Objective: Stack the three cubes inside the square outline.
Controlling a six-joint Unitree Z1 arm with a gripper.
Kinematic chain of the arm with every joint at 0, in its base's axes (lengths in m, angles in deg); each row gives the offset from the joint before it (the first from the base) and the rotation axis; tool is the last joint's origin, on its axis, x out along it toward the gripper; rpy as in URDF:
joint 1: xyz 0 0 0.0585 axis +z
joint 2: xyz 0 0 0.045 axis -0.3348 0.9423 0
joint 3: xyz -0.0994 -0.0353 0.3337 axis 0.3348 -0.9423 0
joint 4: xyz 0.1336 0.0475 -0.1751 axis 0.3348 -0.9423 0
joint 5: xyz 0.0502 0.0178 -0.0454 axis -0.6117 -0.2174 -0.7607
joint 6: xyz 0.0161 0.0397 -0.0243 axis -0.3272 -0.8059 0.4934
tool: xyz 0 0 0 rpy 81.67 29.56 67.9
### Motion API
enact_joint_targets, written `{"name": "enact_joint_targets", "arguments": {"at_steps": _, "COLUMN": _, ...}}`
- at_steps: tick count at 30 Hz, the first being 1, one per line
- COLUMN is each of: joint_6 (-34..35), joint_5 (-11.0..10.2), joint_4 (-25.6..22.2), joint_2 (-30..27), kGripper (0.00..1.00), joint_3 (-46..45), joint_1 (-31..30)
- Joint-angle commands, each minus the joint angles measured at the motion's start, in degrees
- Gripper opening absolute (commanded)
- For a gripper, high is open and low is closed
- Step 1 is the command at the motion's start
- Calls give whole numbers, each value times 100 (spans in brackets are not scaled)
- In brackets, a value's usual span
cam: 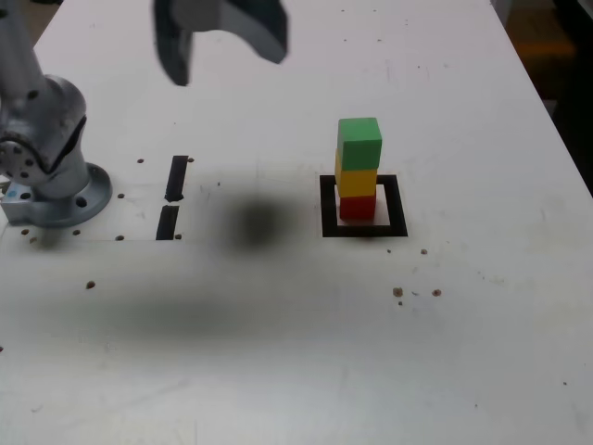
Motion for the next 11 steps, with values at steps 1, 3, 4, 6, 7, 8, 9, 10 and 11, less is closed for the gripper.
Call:
{"name": "enact_joint_targets", "arguments": {"at_steps": 1, "joint_6": -86, "joint_5": 103, "joint_4": 310, "joint_2": -825, "kGripper": 100, "joint_3": -1132, "joint_1": 73}}
{"name": "enact_joint_targets", "arguments": {"at_steps": 3, "joint_6": -110, "joint_5": 281, "joint_4": 808, "joint_2": -952, "kGripper": 99, "joint_3": -1858, "joint_1": 120}}
{"name": "enact_joint_targets", "arguments": {"at_steps": 4, "joint_6": -99, "joint_5": 385, "joint_4": 1107, "joint_2": -1008, "kGripper": 99, "joint_3": -2217, "joint_1": 128}}
{"name": "enact_joint_targets", "arguments": {"at_steps": 6, "joint_6": -77, "joint_5": 499, "joint_4": 1476, "joint_2": -1041, "kGripper": 99, "joint_3": -2580, "joint_1": 114}}
{"name": "enact_joint_targets", "arguments": {"at_steps": 7, "joint_6": -63, "joint_5": 551, "joint_4": 1642, "joint_2": -1039, "kGripper": 99, "joint_3": -2736, "joint_1": 99}}
{"name": "enact_joint_targets", "arguments": {"at_steps": 8, "joint_6": -49, "joint_5": 603, "joint_4": 1807, "joint_2": -1024, "kGripper": 99, "joint_3": -2883, "joint_1": 84}}
{"name": "enact_joint_targets", "arguments": {"at_steps": 9, "joint_6": -34, "joint_5": 654, "joint_4": 1981, "joint_2": -995, "kGripper": 99, "joint_3": -3024, "joint_1": 67}}
{"name": "enact_joint_targets", "arguments": {"at_steps": 10, "joint_6": -20, "joint_5": 699, "joint_4": 2148, "joint_2": -956, "kGripper": 99, "joint_3": -3153, "joint_1": 50}}
{"name": "enact_joint_targets", "arguments": {"at_steps": 11, "joint_6": -6, "joint_5": 731, "joint_4": 2295, "joint_2": -910, "kGripper": 99, "joint_3": -3261, "joint_1": 33}}
